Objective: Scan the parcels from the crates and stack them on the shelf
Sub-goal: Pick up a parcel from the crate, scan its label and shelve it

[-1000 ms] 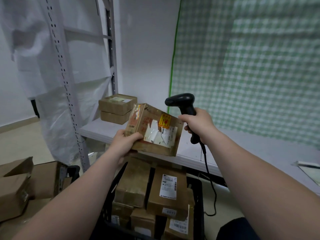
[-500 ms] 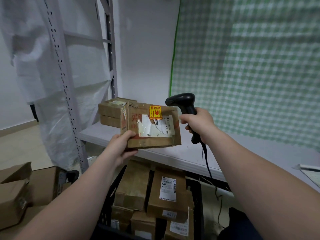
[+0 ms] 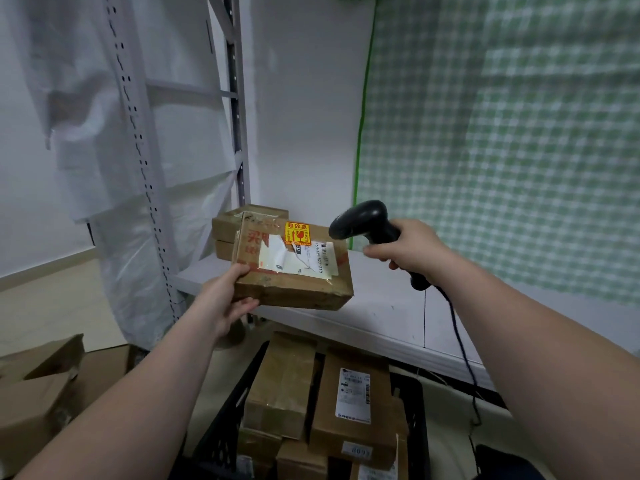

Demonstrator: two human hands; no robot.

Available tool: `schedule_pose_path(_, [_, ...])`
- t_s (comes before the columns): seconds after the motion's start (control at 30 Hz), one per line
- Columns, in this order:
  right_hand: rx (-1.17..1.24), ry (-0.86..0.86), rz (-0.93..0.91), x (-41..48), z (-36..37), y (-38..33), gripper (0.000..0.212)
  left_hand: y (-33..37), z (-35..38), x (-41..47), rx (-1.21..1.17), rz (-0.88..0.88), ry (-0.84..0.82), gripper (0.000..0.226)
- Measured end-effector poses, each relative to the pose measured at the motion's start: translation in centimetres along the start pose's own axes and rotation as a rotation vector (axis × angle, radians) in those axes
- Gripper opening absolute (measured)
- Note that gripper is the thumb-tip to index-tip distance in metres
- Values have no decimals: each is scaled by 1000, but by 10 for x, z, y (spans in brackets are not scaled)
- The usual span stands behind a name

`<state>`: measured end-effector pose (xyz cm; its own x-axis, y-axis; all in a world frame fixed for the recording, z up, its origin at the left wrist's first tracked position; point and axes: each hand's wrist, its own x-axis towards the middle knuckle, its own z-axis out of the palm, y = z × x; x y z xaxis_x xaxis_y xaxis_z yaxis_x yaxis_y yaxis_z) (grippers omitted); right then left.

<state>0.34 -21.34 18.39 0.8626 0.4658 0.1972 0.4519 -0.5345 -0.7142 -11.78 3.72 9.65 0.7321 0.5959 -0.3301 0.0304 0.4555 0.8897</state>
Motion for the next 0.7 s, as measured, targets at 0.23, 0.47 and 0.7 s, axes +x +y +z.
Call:
schedule_pose_path(0.23, [-302, -80, -47, 20, 3, 5, 29, 10, -13, 14, 2, -2, 45, 34])
schedule_pose_path(0.47, [-423, -112, -92, 53, 21, 18, 35, 13, -22, 43, 17, -5, 69, 37])
schedule_pose_path(0.7, [-449, -143, -99, 98, 49, 34, 37, 20, -23, 94, 21, -8, 74, 26])
